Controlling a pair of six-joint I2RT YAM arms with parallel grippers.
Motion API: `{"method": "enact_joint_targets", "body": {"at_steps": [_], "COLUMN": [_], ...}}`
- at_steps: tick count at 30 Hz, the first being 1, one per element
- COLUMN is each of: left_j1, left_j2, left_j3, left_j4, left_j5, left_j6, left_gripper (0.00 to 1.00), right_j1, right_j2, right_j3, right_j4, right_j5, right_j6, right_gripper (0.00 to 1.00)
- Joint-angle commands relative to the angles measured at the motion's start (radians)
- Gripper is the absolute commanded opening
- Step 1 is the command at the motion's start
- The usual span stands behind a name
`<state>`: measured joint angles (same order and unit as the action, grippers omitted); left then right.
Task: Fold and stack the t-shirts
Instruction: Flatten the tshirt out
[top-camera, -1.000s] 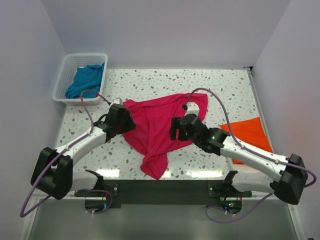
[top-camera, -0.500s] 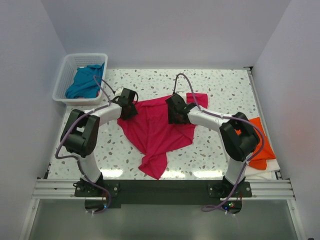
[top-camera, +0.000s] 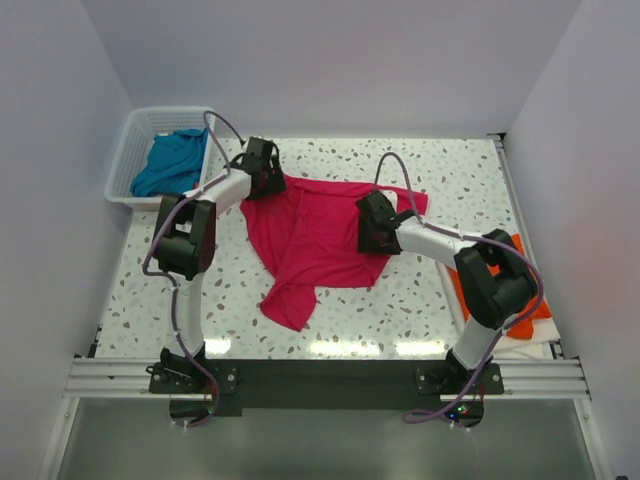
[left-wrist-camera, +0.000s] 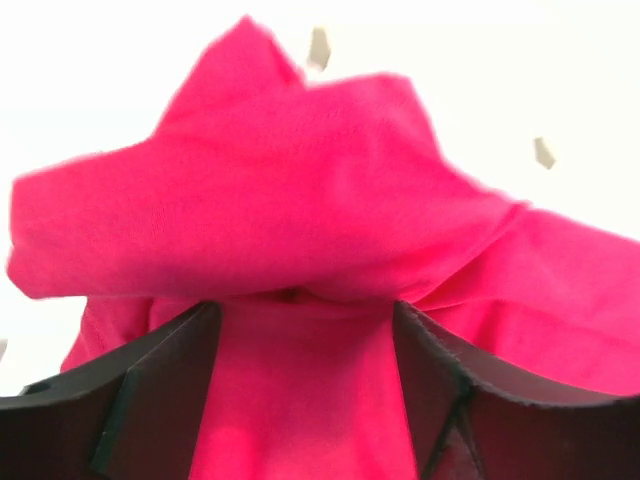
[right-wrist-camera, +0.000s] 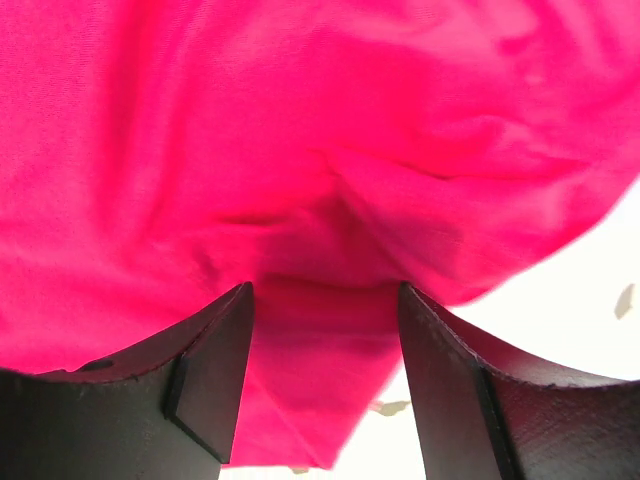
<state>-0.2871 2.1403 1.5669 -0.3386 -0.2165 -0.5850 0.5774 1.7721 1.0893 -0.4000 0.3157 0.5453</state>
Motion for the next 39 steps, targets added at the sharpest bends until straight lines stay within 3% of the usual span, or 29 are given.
{"method": "enact_joint_targets", "body": {"at_steps": [1,6,11,15,18,25,33,39], "left_j1": [0.026,0.031,0.031,0.028,0.011,-0.076,-0.205,-0.228], "left_j2": [0.009,-0.078,-0.262,-0.405,-0.517,-0.788,-0.957,-1.068], "left_j3": [0.152,0.217,0.107,-0.089,-0.232,-0.571,-0.835,-1.002], "left_j4": [0.001,0.003,0.012,0.03,0.059,0.113,0.079,0.056], "left_j5": [0.097,0.18,0.189,0.203,0.21,0.178,0.143,0.134], "left_j6": [0.112,0.172,0.126,0.035,0.004,-0.038,-0.07,-0.09], "left_gripper": [0.75,0.86,0.88,0.81,0.7,0.6,0.54,0.53], "right_j1": [-0.039,-0.053,-0.048,-0.013,0.015,0.064,0.091,0.091], "right_j2": [-0.114,-0.224,-0.25,-0.209,-0.163,-0.062,0.021,0.061], "right_j3": [-0.025,-0.051,-0.054,-0.026,-0.006,0.066,0.118,0.133], "right_j4": [-0.005,-0.026,0.009,0.013,0.012,0.003,-0.011,-0.002], "right_j5": [-0.018,-0.021,-0.113,-0.103,-0.083,-0.03,0.043,0.045], "right_j6": [-0.004,-0.008,0.004,0.002,-0.005,-0.03,-0.051,-0.071], "right_gripper": [0.62,0.63,0.61,0.57,0.55,0.51,0.49,0.49]}}
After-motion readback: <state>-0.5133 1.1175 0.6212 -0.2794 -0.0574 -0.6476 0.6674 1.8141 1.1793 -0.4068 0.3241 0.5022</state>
